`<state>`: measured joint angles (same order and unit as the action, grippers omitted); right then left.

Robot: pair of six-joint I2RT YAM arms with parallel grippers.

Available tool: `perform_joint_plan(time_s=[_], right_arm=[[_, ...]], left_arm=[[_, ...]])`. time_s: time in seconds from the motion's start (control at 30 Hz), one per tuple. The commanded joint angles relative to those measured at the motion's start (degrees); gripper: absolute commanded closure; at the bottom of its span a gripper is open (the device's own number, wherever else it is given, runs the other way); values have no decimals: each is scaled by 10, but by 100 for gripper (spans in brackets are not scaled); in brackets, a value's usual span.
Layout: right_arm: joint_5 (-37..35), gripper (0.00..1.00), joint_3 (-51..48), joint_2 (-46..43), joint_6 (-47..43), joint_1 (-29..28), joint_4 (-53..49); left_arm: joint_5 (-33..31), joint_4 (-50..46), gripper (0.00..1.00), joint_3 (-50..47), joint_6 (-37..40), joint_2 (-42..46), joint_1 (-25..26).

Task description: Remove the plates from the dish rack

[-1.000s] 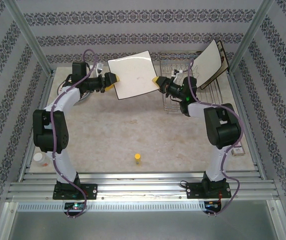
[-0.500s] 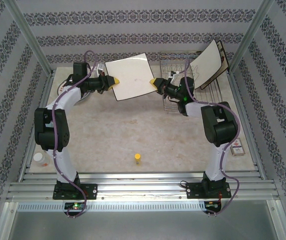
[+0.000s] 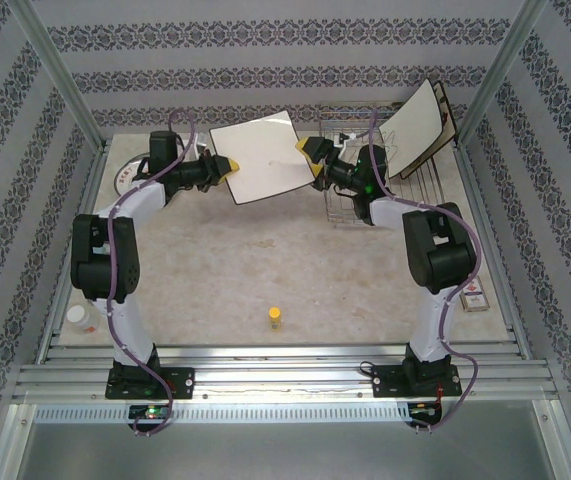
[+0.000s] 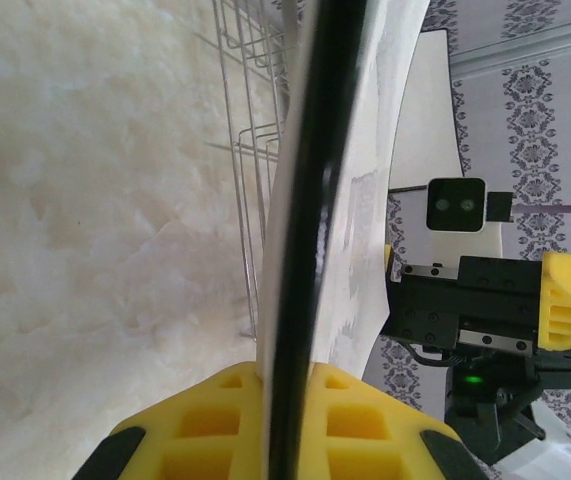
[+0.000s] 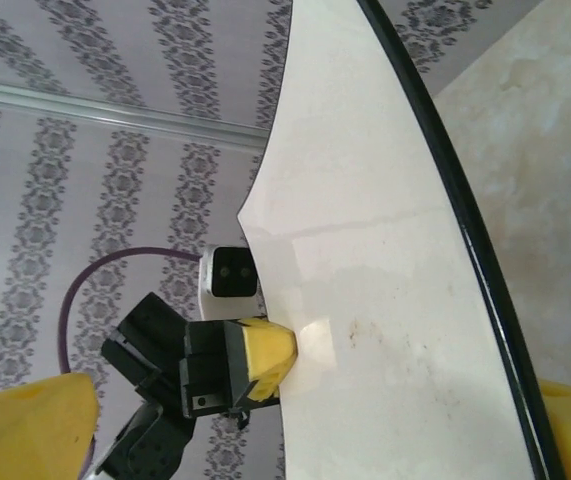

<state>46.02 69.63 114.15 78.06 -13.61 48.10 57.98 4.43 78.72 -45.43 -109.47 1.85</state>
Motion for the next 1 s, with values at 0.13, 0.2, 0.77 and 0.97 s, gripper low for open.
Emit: perform_joint_plan(time_s=[0.13, 0.2, 0.77, 0.97], right_arm=[[-41, 2, 49, -103, -203, 13, -276], [-63, 2, 75, -118, -265, 19, -381], [-467, 2, 359, -142, -698, 66, -1054], [-501, 2, 361, -167, -719, 97, -1088]], left_arm=[[-33, 111, 100, -5, -21, 31, 1], [-47, 106, 100, -9, -14, 44, 1], [-229, 281, 100, -135, -84, 107, 11], [-388, 344, 100, -168, -106, 107, 58]])
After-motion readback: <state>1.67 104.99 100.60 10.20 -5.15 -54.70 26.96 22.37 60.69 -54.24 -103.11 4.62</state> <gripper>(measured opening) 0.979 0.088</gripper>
